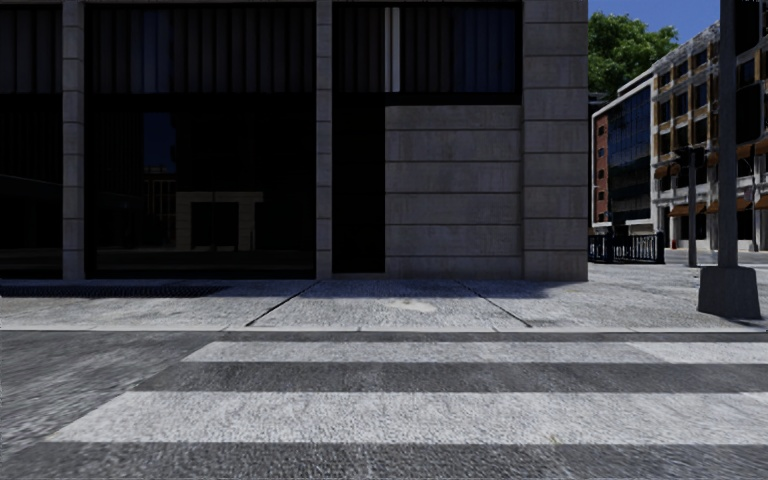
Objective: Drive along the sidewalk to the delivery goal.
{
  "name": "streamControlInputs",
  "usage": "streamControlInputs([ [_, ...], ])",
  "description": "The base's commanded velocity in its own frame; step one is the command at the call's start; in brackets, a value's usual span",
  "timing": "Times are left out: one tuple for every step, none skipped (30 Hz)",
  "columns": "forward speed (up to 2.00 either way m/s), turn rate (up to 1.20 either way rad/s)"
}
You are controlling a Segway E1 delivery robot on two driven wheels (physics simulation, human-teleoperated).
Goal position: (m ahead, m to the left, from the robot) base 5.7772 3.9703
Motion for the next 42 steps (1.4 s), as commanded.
streamControlInputs([
  [2.0,0.0],
  [2.0,0.0],
  [2.0,0.0],
  [2.0,0.0],
  [2.0,0.0],
  [2.0,0.0],
  [2.0,0.0],
  [2.0,0.0],
  [2.0,0.0],
  [2.0,0.0],
  [2.0,0.0],
  [2.0,0.0],
  [2.0,0.0],
  [2.0,0.0],
  [2.0,0.0],
  [2.0,0.0],
  [2.0,0.0],
  [2.0,0.0],
  [2.0,0.0],
  [2.0,0.0],
  [2.0,0.0],
  [2.0,0.0],
  [2.0,0.0],
  [2.0,0.0],
  [2.0,0.04],
  [2.0,0.04],
  [1.95,0.07],
  [1.84,0.12],
  [1.7,0.17],
  [1.7,0.17],
  [1.59,0.26],
  [1.53,0.32],
  [1.5,0.34],
  [1.47,0.36],
  [1.47,0.36],
  [1.46,0.39],
  [1.45,0.4],
  [1.44,0.43],
  [1.44,0.43],
  [1.44,0.45],
  [1.43,0.48],
  [1.43,0.5],
])
